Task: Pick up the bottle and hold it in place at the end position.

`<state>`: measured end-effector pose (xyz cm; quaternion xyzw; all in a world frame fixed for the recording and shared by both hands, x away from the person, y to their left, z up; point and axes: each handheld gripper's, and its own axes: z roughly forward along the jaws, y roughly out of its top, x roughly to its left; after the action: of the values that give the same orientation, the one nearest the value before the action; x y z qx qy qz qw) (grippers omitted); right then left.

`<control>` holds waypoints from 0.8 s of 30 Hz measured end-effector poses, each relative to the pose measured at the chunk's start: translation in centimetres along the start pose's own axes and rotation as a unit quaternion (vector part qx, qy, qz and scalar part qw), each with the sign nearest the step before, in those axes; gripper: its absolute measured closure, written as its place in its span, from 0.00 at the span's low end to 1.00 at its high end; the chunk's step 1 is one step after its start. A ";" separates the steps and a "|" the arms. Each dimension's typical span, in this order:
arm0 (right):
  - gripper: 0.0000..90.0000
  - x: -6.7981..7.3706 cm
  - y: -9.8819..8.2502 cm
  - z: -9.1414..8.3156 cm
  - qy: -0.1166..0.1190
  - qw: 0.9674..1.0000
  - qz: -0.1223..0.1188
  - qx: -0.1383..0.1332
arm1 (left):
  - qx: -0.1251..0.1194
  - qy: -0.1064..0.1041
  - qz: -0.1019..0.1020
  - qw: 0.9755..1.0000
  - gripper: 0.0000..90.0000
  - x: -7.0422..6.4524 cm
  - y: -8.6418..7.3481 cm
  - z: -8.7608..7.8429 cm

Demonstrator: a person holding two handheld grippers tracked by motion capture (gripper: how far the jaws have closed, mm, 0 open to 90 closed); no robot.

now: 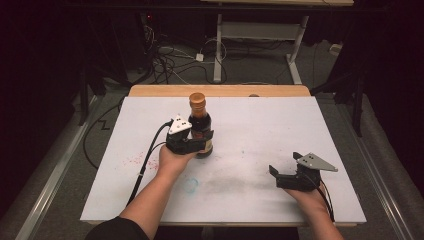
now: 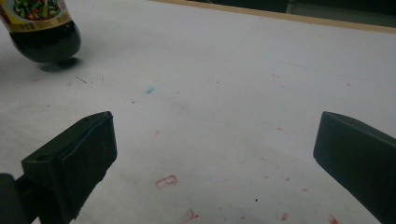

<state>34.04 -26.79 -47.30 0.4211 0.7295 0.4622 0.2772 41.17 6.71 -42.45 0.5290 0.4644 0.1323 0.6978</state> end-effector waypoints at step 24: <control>0.00 -0.1 0.0 0.0 0.002 1.000 -0.003 -0.001 | 0.021 -0.019 0.006 1.000 0.32 -2.1 -2.4 3.9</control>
<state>34.06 -26.91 -47.30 0.4181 0.7308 0.4628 0.2773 42.43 1.91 -43.46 0.5488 0.4504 0.1170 0.6945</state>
